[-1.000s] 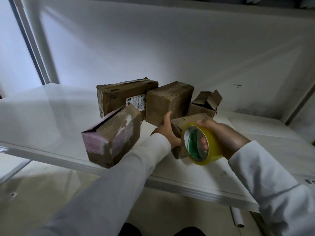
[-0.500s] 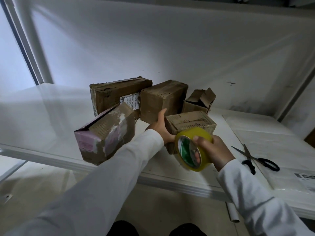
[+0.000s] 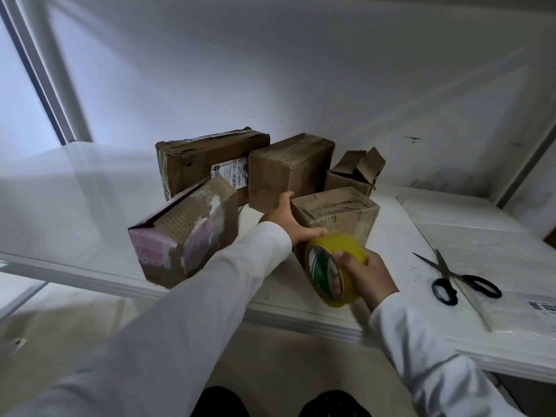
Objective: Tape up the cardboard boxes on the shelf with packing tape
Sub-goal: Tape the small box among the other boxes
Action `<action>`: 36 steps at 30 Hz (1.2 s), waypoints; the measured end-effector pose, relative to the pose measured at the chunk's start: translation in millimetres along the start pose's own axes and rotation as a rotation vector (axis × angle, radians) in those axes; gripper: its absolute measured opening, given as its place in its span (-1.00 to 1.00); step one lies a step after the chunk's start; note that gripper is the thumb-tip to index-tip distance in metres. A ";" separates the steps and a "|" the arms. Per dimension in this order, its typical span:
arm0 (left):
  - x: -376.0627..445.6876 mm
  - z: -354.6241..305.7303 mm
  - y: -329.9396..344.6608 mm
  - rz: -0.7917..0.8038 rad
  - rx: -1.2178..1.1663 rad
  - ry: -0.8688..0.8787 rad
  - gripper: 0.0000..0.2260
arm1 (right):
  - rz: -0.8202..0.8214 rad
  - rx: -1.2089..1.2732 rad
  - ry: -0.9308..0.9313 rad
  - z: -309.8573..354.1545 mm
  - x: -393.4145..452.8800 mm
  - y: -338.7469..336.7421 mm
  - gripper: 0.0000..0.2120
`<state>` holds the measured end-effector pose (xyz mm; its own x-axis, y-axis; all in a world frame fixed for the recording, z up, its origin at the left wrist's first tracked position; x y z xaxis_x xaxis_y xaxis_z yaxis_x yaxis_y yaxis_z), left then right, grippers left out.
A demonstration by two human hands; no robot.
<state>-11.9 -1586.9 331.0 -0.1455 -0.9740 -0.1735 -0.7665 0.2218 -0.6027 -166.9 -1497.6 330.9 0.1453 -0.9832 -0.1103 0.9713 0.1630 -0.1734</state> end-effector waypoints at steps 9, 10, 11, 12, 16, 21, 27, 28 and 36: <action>-2.2 2.4 1.8 -0.006 -0.035 0.001 -0.06 | 0.005 -0.093 0.115 -7.0 28.0 -56.2 -0.57; -2.5 2.7 2.0 -0.013 -0.031 0.003 -0.06 | -0.112 -0.210 0.118 -5.0 33.8 -83.2 -0.56; -2.5 3.3 2.2 -0.019 -0.030 0.003 -0.06 | -0.235 -0.420 0.167 -4.7 36.4 -110.5 -0.60; -2.2 3.9 2.3 -0.024 -0.030 0.001 -0.06 | -0.332 -0.645 0.244 -5.9 37.0 -134.1 -0.65; -1.3 4.6 2.3 -0.033 -0.031 0.003 -0.07 | -0.400 -1.100 0.711 -43.9 23.5 -180.7 -0.52; -2.5 4.5 2.4 -0.044 -0.046 0.016 -0.08 | -0.292 -1.089 0.759 -62.6 23.9 -185.9 -0.39; -4.2 4.8 1.8 -0.045 -0.044 0.020 -0.10 | -0.521 -0.829 0.714 -61.4 2.4 -210.8 -0.24; -4.4 4.9 1.7 -0.047 -0.042 0.020 -0.10 | -0.504 -0.861 0.707 -60.1 1.9 -210.5 -0.30; -2.8 8.3 2.0 -0.038 -0.007 -0.001 -0.19 | -0.427 -0.263 0.105 -31.5 17.8 -184.7 -0.77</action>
<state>-7.8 -1583.3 323.8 -0.1156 -0.9817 -0.1512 -0.7756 0.1843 -0.6037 -349.7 -1542.7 330.1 -0.2868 -0.9553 -0.0711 0.8577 -0.2231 -0.4632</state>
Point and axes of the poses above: each hand's wrist, its own x-axis towards the middle knuckle, its own y-axis out of the palm, z = x × y, the point moved 8 cm from there along x, towards the middle knuckle, and after that the axes turned 11 degrees about z, right-handed, at the moved point
